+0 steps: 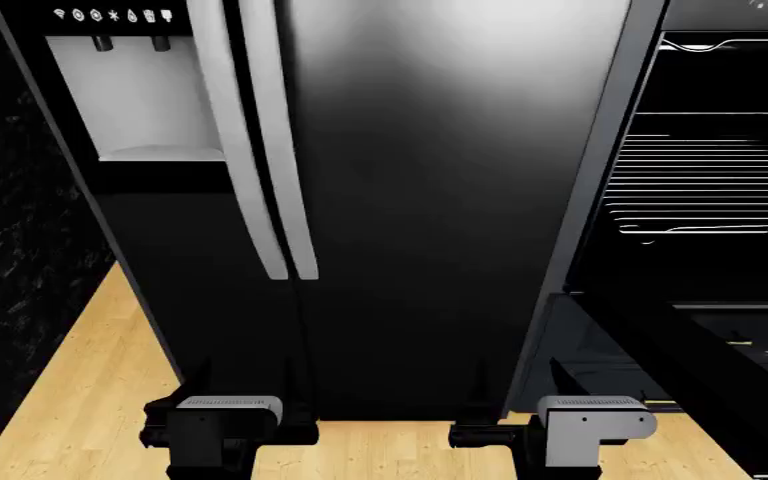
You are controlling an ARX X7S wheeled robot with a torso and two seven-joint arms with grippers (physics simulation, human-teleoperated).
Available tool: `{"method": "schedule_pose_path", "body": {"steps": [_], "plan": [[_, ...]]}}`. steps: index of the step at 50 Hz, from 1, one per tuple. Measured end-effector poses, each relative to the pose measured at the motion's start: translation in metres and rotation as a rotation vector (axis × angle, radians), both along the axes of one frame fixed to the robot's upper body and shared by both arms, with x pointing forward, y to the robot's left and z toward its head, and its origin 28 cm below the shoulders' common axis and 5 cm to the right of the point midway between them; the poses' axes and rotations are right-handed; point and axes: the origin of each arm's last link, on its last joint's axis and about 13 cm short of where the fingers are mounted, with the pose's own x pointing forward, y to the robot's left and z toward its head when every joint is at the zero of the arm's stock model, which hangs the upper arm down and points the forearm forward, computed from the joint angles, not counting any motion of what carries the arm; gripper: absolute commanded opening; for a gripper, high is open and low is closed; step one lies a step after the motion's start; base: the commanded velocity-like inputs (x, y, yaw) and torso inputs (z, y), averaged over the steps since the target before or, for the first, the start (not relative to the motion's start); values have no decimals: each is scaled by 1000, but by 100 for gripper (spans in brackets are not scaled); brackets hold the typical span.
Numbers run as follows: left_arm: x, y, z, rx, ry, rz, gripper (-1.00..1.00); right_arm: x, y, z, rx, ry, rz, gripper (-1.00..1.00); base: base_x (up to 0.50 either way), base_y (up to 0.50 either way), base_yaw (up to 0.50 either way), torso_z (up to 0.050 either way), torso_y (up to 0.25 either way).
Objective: Fully slide the bottom oven rack out.
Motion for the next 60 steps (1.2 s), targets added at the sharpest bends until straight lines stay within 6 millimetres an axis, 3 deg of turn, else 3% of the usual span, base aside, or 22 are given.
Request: {"method": "schedule_pose_path", "body": {"steps": [7,24,30,35,44,51,60], "plan": [[0,0,0,2,0,4,100,0,0,0,0,-5,-1,100,0,0,0,0,0],[-1,1,0,6,-2,9,100,-1,1,1,-5,-21,0,100,0,0,0,44,0],[0,3,7,-14,20,23,100,-3,0,10,-11,-16,0,100,0,0,0,0,0],[5,9,31,-24,42,39,100,-5,-4,35,-28,-20,9,100,0,0,0,0,0],[5,24,95,-30,78,42,100,-14,-20,100,-56,-47,28,100,0,0,0,0,0],[-7,41,148,-70,67,68,100,-23,-41,153,-48,-135,-17,100,0,0,0,0,0],[-32,46,197,-30,24,57,100,-45,-49,208,-160,-278,54,100,0,0,0,0,0]]}}
